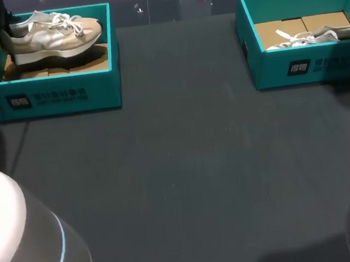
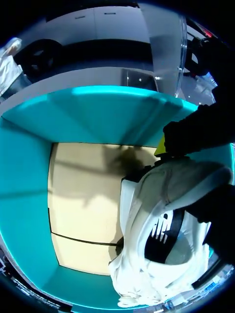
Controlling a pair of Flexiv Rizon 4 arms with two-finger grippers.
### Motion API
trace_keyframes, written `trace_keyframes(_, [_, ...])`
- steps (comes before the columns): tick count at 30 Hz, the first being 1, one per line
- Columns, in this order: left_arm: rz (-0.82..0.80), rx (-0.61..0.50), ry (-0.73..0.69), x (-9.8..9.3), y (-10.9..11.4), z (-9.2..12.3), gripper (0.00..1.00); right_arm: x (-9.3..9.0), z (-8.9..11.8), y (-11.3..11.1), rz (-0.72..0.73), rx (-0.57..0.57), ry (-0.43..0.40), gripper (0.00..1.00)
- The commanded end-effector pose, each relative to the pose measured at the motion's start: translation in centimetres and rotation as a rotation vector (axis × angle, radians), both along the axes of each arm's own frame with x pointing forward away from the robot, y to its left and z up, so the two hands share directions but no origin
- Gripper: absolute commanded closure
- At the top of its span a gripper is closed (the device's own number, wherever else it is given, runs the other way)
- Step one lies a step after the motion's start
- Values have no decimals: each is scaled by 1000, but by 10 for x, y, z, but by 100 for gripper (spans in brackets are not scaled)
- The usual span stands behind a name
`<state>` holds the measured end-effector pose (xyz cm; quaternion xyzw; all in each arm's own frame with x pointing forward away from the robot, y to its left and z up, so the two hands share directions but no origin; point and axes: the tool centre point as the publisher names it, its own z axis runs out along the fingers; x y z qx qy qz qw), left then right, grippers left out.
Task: Take the shoe out of the shoebox, open the shoe tongue, remove and reinsert the insole, then place the shoe into the shoebox
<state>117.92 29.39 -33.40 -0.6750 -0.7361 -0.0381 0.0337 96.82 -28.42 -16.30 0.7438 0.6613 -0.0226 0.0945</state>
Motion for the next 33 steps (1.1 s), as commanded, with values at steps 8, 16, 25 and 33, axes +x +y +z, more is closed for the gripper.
trace_keyframes(8, [-18,12,-56,-31,1,48,100,0,0,0,0,-1,1,0])
trace_keyframes(16, [-16,34,-131,-48,2,88,100,0,0,0,0,-1,1,0])
trace_keyframes(25, [12,50,-162,-83,-1,127,100,0,0,0,0,-1,1,0])
trace_keyframes(33, [45,38,-170,-107,-6,147,100,0,0,0,0,-1,1,0])
